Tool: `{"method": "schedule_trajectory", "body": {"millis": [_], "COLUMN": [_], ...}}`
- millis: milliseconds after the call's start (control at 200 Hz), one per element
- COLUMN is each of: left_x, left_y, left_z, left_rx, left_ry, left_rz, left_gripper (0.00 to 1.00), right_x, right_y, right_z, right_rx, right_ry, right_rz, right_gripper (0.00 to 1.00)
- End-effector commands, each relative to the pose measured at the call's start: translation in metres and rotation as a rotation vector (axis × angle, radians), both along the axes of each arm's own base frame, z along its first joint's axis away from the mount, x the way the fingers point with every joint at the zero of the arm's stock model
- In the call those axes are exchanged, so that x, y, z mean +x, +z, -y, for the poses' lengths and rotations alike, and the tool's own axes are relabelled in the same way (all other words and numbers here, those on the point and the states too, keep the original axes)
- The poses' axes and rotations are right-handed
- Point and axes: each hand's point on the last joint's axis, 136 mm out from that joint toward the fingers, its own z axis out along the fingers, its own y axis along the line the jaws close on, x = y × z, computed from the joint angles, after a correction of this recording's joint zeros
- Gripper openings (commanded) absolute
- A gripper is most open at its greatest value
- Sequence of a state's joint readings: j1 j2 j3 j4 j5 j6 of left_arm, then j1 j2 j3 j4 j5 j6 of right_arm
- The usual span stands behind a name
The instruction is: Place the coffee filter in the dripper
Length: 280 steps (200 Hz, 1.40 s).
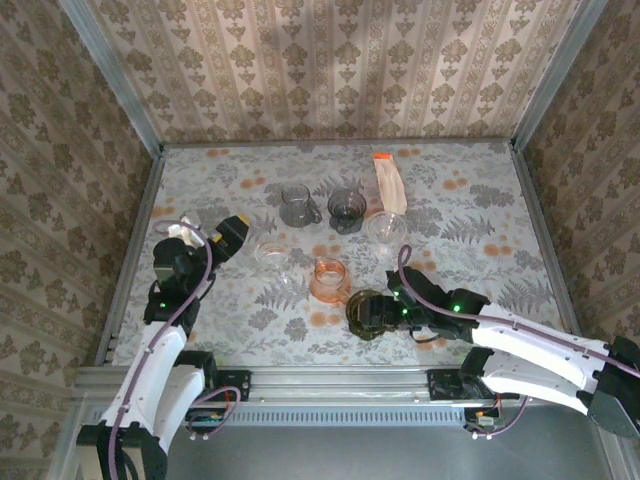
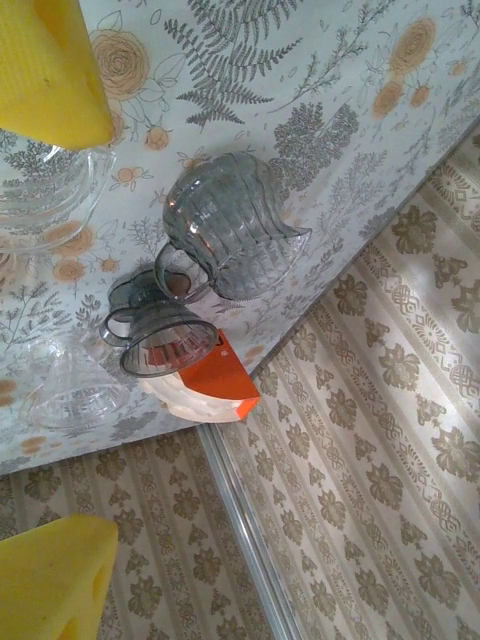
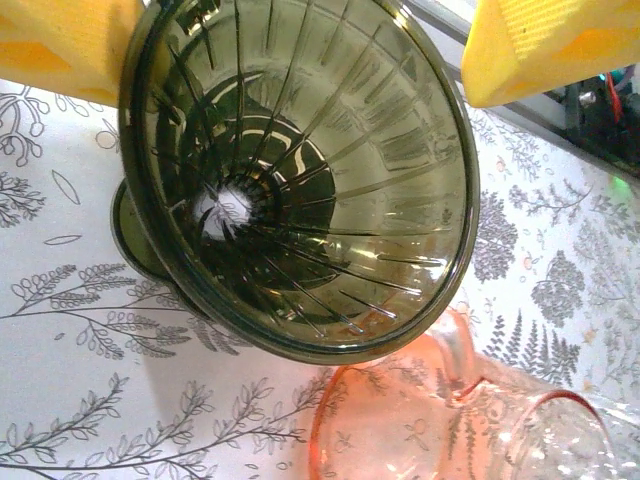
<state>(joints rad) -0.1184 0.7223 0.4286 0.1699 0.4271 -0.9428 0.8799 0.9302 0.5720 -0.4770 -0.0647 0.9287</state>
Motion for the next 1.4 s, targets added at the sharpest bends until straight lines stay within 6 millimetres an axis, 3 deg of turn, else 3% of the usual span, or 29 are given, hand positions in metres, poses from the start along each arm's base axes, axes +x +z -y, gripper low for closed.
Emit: {"method": "schedule_trajectory", "body": {"millis": [0,195,475,785,1125,1395], "left_x": [-0.001,0.001,0.001,0.002,0.005,0.006], "left_y": [0.001,-0.003,-0.008,-0.014,-0.020,-0.022], "left_z": [0.005,0.006,0.005,0.002,0.002,0.003], "left_rx": [-0.021,-0.032,-0.034,-0.018,-0.019,-0.024], "left_ry": [-0.025,-0.026,-0.020,-0.001,0.001,-0.001], "left_rz": [0.013,0.003,-0.016,-0.034,-0.053,-0.059], "left_gripper": [0.96,0.96,0.95,0.95,0.95,0.94], "right_x": [-0.005,-0.023,-0.026,-0.021,-0.019,-0.021], "right_y": [0.013,-0.001,-0.013,-0.025,-0.014,-0.016], "right_z": [0.006,0.035,0.035,0.034,0.006,0.028], "right_rx": [-0.017,-0.117,-0.157,-0.200,-0.105,-0.193], "right_ry": [0.047,0.077,0.141,0.180,0.278,0.220], "right_rz": [0.034,0.045,0.147,0.224,0.321,0.309], "right_gripper": [0.81,0.79,0.59,0.66,0.71,0.74]}}
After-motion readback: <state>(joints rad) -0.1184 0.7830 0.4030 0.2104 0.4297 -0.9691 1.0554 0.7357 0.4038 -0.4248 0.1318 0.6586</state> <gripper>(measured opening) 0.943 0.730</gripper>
